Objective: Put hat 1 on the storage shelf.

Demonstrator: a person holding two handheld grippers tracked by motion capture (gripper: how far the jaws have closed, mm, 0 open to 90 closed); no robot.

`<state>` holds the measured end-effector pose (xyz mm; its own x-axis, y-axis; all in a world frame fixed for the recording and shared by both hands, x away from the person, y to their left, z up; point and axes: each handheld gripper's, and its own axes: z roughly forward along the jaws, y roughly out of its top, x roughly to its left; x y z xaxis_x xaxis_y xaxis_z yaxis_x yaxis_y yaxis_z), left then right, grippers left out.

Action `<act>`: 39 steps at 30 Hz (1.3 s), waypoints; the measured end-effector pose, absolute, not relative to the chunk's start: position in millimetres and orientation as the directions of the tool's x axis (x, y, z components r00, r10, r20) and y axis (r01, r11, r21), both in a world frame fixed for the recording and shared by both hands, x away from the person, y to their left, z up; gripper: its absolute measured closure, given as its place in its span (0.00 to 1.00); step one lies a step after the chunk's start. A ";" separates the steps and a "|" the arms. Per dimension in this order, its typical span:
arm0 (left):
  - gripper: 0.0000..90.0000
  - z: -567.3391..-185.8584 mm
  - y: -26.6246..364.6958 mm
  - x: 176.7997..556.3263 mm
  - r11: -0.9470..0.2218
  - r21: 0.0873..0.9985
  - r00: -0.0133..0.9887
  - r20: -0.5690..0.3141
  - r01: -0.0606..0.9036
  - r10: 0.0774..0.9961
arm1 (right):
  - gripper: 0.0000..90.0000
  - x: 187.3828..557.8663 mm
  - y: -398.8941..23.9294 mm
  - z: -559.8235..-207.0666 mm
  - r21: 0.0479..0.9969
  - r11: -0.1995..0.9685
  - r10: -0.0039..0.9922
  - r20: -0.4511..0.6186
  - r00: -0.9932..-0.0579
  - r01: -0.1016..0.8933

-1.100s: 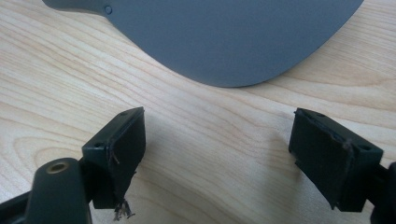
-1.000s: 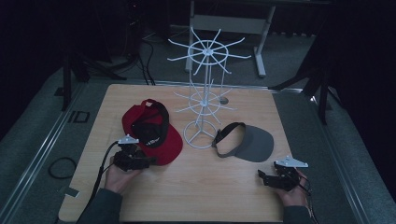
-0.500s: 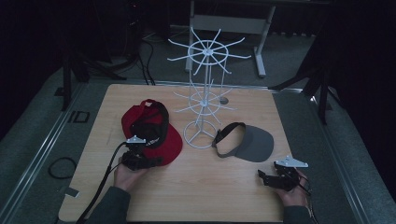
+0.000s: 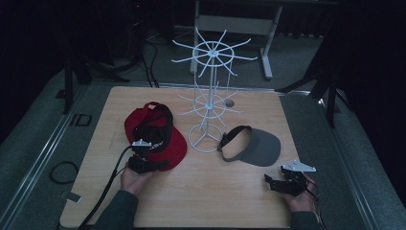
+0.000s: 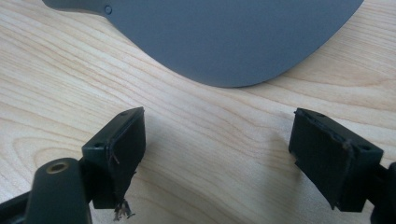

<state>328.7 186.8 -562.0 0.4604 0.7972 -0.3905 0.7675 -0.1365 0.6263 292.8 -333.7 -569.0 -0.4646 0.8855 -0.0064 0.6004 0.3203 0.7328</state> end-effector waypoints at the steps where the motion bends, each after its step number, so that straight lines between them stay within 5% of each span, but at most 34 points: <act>1: 0.62 -561.2 187.1 328.7 -0.126 0.627 0.450 -0.391 0.769 0.803 | 0.21 292.8 -333.7 -569.0 0.733 0.320 0.886 -0.006 -0.464 0.600; 15: 0.95 -554.1 197.8 326.8 -0.111 0.676 0.465 -0.368 0.729 0.805 | 0.21 292.9 -333.8 -569.0 0.733 0.321 0.885 -0.007 -0.465 0.600; 39: 0.96 -544.4 212.6 324.5 -0.047 0.747 0.426 -0.326 0.664 0.844 | 0.21 293.1 -333.9 -569.0 0.733 0.321 0.885 -0.006 -0.466 0.599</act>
